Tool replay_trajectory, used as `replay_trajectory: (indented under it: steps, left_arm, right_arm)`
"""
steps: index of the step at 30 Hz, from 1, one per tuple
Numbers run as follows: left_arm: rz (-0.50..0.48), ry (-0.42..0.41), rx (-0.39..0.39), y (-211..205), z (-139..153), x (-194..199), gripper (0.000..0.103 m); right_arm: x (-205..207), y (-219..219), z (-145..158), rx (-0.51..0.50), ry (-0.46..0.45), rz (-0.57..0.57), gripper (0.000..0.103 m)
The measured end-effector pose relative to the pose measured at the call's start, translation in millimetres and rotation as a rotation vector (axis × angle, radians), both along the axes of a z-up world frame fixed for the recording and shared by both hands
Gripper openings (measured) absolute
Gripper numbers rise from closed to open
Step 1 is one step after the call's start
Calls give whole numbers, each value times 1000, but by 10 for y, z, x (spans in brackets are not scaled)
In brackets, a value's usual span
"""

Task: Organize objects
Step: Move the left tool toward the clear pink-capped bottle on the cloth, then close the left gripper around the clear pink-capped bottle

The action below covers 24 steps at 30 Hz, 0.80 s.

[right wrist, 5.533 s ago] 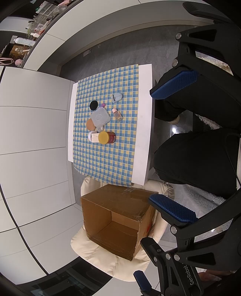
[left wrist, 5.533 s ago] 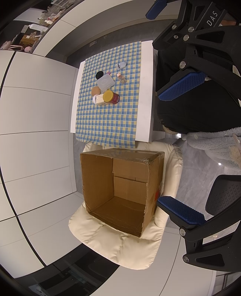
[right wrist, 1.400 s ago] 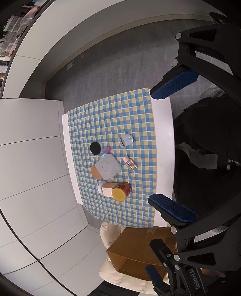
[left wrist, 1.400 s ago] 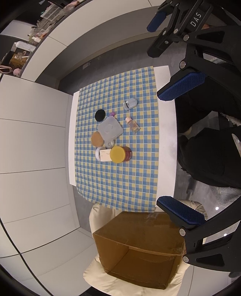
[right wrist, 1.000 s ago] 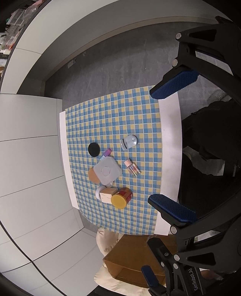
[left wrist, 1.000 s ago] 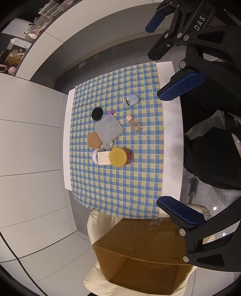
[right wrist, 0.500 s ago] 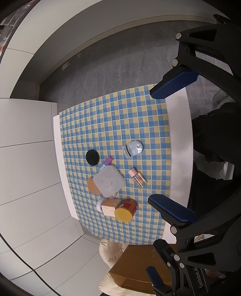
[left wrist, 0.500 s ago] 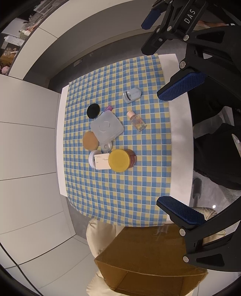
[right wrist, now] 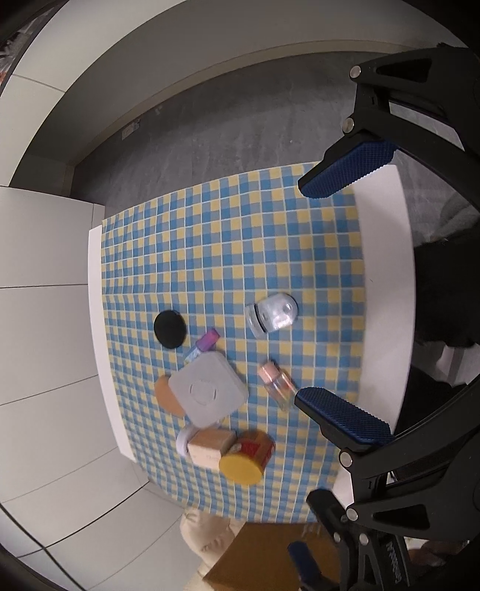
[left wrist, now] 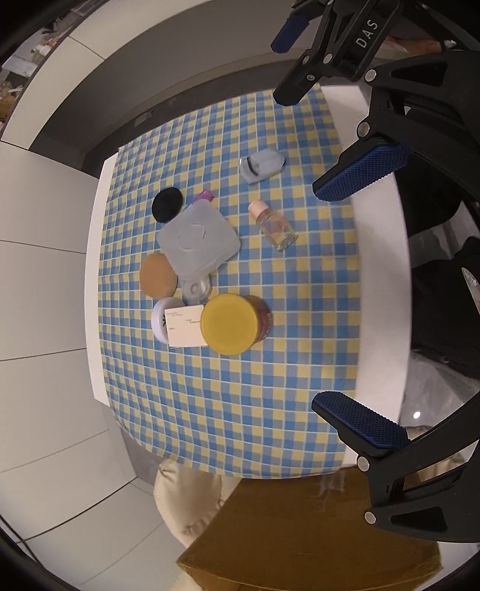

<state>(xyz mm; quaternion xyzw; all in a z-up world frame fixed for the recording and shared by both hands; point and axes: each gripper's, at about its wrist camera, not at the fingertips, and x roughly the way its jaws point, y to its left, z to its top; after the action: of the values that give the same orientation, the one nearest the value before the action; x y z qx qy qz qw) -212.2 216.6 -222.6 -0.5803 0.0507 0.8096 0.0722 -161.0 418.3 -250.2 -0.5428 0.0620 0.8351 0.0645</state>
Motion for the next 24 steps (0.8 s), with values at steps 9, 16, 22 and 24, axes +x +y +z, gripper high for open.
replay_trajectory:
  steps: [9, 16, 22, 24]
  left_arm:
    - [8, -23, -16, 11, -435, -190, 102]
    - [21, -106, 33, 70, -824, -259, 102]
    - [15, -134, 42, 143, -977, -228, 102]
    - [11, -125, 39, 162, -976, -230, 102]
  right_arm:
    - [-140, 82, -594, 19, -53, 15, 103]
    - [-285, 106, -953, -37, -39, 39, 103]
    - [-441, -15, -1117, 7, -41, 91, 84]
    - [-466, -54, -1120, 31, -31, 96, 69]
